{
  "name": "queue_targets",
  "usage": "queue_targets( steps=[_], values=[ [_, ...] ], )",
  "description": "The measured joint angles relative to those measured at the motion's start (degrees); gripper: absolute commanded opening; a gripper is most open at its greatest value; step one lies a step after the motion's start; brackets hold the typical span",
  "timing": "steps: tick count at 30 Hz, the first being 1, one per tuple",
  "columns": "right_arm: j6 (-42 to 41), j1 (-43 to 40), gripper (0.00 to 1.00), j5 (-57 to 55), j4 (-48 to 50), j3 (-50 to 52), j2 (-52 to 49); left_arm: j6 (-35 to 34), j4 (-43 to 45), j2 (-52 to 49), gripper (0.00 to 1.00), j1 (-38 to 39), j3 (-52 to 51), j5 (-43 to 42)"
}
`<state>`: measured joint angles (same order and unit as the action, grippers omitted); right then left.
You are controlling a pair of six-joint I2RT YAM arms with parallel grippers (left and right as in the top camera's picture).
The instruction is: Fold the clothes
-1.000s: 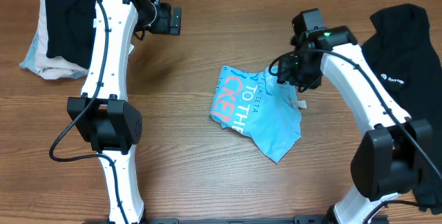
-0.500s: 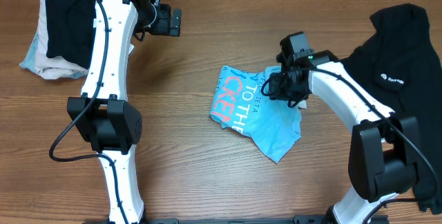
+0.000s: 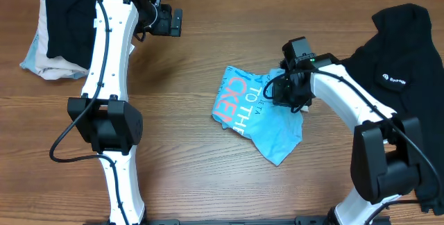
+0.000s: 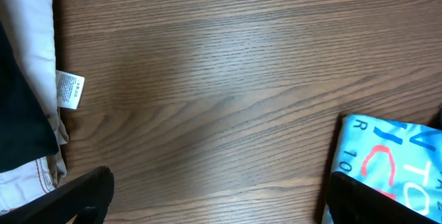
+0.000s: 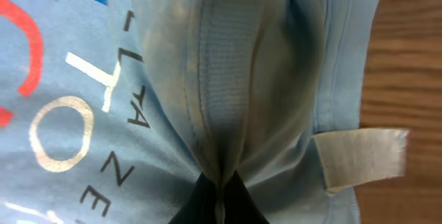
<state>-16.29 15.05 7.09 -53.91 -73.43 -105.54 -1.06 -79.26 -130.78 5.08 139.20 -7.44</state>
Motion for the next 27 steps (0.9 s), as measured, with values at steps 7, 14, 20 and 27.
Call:
queue_targets(
  steps=[7,14,20,27],
  values=[
    [-4.0,-2.3,0.04,-0.9,-10.6,-1.7,7.2,0.0,-0.1,0.0,1.00,0.0,0.0,0.0],
    [-6.4,-3.4,0.45,-1.5,-12.7,2.8,8.2,0.0,-0.5,0.0,1.00,0.0,0.0,0.0],
    [-8.1,-3.4,0.46,-1.6,-12.0,9.2,8.1,0.8,-1.4,0.0,1.00,0.0,0.0,-0.2],
    [-8.5,-4.8,0.53,-2.6,-12.9,7.1,8.1,5.7,-4.9,0.0,1.00,1.1,0.0,-4.1]
  ],
)
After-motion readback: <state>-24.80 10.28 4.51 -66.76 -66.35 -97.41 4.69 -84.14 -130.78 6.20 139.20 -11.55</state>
